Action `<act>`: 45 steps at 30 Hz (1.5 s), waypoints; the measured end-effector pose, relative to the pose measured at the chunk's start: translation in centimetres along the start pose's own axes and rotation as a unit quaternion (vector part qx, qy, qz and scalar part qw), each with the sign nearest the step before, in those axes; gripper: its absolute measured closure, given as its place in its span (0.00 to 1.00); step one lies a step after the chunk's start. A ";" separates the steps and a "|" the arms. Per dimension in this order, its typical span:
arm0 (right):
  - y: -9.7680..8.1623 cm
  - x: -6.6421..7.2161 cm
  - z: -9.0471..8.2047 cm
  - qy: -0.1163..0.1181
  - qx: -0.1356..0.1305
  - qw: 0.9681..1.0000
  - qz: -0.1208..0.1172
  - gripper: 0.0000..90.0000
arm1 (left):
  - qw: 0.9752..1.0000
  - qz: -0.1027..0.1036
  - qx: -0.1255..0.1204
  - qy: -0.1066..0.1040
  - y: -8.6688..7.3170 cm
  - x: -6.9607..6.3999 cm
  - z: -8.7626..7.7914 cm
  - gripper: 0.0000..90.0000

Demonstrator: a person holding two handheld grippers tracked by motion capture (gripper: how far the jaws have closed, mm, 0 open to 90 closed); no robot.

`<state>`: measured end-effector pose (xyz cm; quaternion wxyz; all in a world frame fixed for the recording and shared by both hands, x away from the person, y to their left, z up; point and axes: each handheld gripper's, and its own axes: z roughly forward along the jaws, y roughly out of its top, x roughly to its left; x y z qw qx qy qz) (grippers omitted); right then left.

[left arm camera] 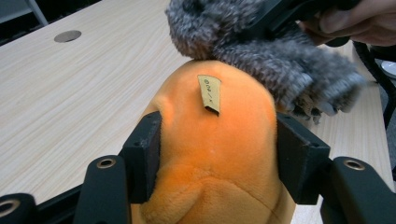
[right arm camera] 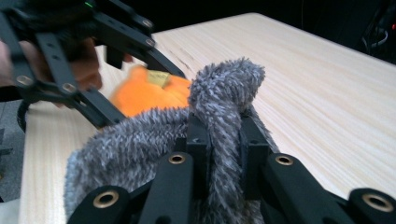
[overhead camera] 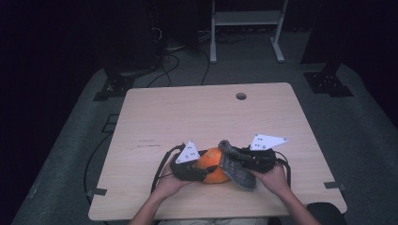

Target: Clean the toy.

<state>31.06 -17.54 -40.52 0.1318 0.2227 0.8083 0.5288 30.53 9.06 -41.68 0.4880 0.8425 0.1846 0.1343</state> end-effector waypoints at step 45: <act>-0.2 -0.8 -0.3 0.001 0.008 1.000 0.006 0.86 | 0.999 -0.036 -0.003 -0.013 -0.9 1.1 0.7 0.32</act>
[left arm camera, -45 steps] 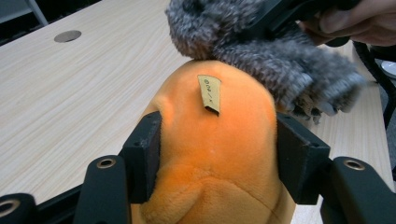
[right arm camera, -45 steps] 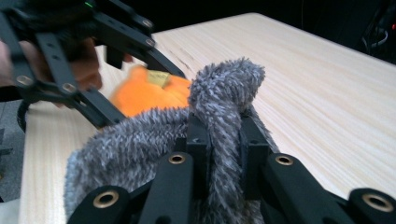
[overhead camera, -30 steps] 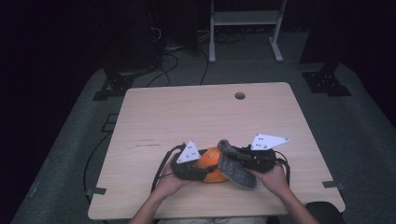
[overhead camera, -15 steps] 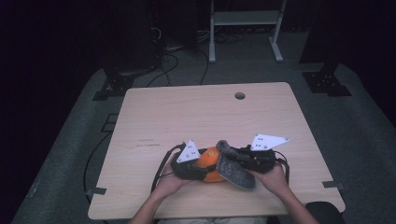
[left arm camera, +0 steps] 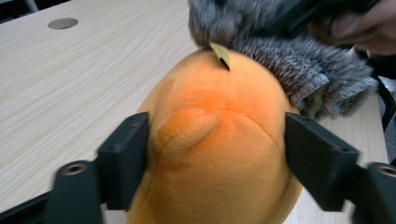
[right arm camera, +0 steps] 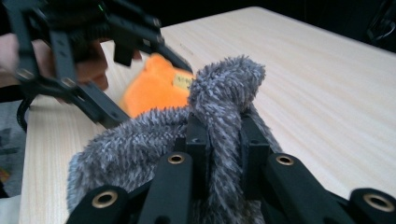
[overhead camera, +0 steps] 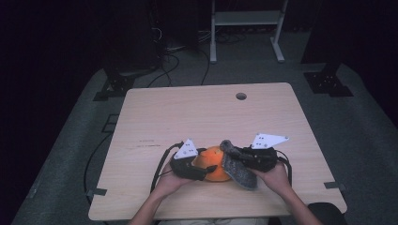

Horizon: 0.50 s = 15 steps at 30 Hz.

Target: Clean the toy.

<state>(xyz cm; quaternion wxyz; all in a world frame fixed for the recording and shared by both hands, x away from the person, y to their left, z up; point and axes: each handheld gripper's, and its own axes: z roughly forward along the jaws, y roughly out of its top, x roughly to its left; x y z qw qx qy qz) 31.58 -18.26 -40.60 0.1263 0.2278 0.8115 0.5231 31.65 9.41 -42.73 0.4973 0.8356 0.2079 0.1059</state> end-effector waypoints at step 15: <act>-0.2 -0.1 0.0 -0.001 0.000 1.000 0.016 0.86 | 1.000 0.004 0.001 0.003 0.0 -0.3 0.2 0.38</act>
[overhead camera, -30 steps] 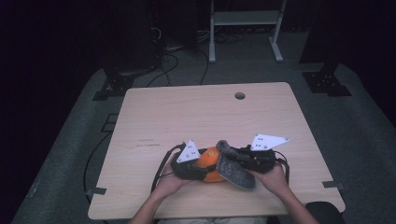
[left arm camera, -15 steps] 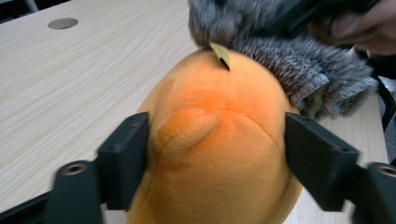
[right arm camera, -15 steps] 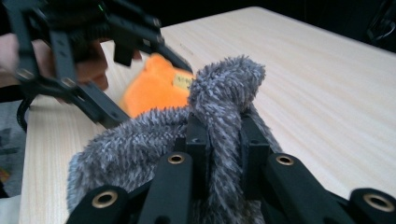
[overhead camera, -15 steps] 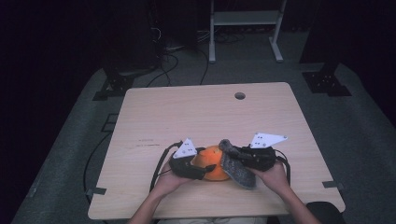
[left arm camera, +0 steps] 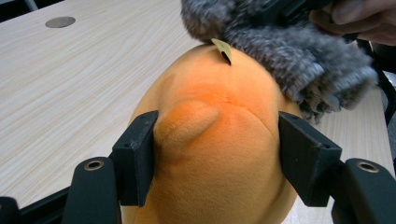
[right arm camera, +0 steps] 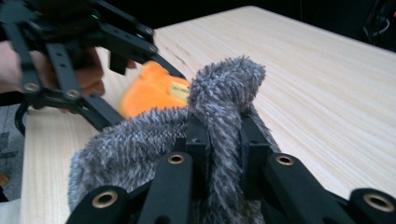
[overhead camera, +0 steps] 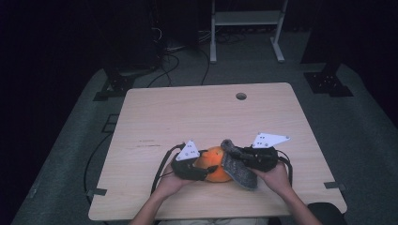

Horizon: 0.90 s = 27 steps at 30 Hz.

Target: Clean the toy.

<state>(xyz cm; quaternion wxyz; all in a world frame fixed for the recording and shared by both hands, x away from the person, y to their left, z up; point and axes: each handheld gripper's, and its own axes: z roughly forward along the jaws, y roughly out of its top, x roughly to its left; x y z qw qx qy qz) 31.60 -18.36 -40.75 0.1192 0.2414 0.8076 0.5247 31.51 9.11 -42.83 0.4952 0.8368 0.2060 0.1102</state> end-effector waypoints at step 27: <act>-0.1 0.2 0.4 0.018 -0.013 1.000 -0.007 0.86 | 0.999 -0.012 -0.030 -0.044 0.5 0.7 -0.6 0.16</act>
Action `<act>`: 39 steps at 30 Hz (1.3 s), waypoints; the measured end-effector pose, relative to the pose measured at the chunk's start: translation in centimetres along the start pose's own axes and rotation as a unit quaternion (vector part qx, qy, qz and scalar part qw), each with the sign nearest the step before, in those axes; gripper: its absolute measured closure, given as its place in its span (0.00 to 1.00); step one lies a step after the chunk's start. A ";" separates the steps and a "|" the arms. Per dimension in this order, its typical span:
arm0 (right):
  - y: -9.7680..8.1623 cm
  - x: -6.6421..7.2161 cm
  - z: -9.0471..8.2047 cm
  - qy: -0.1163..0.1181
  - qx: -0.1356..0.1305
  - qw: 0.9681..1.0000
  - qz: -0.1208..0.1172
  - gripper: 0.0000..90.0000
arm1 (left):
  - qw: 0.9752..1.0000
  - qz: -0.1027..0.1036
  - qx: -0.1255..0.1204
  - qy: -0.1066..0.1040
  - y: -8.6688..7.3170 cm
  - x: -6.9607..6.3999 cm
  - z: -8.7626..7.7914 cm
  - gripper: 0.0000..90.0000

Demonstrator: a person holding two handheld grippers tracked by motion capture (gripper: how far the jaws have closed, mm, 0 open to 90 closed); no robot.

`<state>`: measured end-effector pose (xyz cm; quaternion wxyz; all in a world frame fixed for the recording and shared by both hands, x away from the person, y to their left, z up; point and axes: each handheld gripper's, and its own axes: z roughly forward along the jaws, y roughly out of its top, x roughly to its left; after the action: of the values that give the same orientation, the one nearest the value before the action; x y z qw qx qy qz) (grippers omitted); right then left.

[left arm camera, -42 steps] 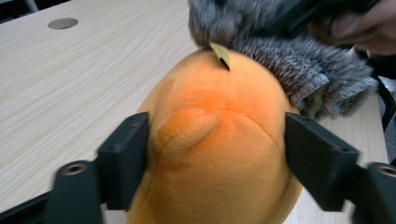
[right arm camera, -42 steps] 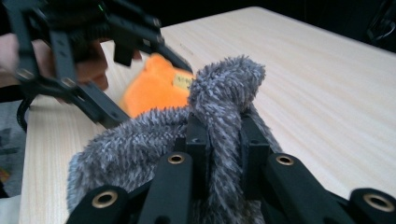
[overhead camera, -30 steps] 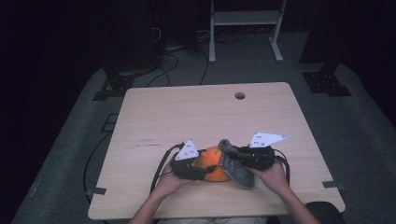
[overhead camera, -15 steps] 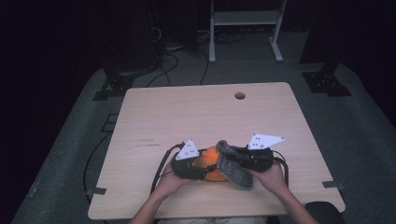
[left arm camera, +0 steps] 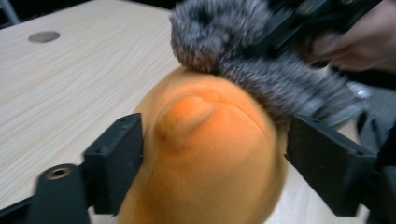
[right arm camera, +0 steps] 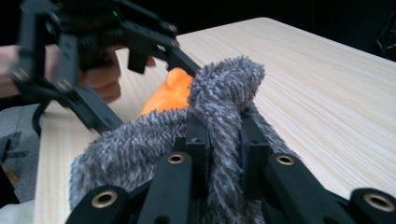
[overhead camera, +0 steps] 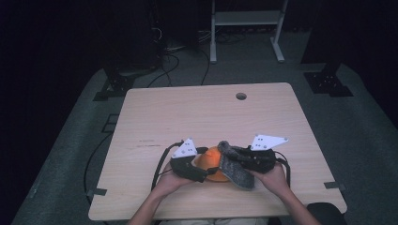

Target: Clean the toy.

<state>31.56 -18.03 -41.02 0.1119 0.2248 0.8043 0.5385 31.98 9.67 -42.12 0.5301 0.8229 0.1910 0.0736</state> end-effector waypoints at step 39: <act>0.7 1.0 -1.0 -0.008 -0.033 0.999 -0.010 0.85 | 0.998 0.034 0.023 0.046 0.5 -1.2 0.6 0.40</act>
<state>30.46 -18.11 -39.91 0.1312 0.2177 0.7873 0.5617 31.23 8.52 -41.85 0.4991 0.8364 0.1889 0.1249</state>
